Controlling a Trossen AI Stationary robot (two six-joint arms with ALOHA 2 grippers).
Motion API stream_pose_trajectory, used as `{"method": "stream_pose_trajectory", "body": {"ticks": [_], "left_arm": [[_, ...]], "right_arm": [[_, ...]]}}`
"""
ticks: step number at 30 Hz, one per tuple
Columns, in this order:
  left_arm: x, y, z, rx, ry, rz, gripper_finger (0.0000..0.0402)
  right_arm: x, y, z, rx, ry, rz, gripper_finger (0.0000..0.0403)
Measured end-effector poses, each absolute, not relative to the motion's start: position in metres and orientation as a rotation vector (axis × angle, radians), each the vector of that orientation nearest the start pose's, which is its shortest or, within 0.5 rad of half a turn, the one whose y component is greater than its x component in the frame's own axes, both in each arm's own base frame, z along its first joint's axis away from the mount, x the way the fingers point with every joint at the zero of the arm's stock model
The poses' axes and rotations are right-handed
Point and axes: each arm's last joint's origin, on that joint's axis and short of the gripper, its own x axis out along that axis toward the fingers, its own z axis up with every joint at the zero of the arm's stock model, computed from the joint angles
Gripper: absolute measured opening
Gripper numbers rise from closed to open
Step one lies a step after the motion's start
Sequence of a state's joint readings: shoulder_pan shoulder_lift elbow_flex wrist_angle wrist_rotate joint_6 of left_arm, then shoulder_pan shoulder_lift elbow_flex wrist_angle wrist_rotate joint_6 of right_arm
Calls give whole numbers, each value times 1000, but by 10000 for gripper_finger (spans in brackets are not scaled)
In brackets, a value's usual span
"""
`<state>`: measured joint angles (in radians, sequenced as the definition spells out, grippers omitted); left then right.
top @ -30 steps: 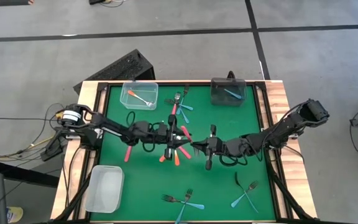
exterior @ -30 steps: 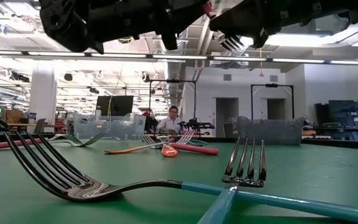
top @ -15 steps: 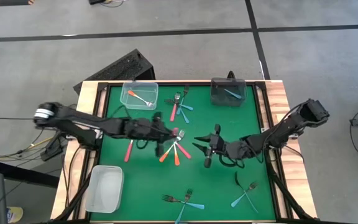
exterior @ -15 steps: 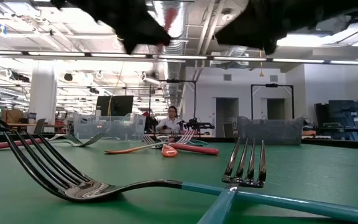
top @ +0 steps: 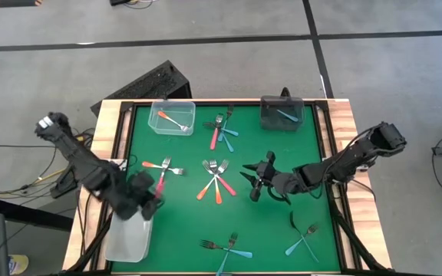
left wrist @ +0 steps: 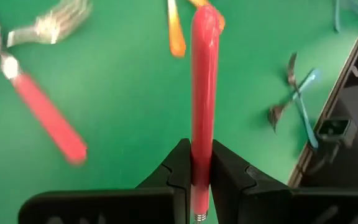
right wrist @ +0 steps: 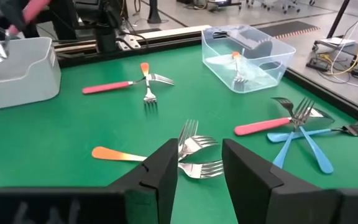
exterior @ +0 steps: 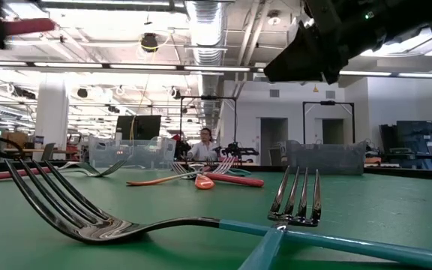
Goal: Sort silverware by color (type)
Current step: Put the pink fork into the white bin, then put the blue fork into the black bin
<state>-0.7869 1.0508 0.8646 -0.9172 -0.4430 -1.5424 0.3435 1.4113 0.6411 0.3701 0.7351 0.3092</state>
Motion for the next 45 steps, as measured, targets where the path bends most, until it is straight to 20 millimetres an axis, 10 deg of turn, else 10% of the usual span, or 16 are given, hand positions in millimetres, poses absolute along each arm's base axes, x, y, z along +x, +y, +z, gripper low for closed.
{"method": "stream_pose_trajectory", "body": {"ticks": [13,25,45], "left_arm": [[91,-171,230,-888,1086,603,22],[95,-183,221,-883,1111,598,105],[132,-101,258,-439,735,596,157]], "right_arm": [[268,76,201,97,291,-405,140],[266,80,200,134,300,-399,184],[231,81,227,245,394,-355,183]]}}
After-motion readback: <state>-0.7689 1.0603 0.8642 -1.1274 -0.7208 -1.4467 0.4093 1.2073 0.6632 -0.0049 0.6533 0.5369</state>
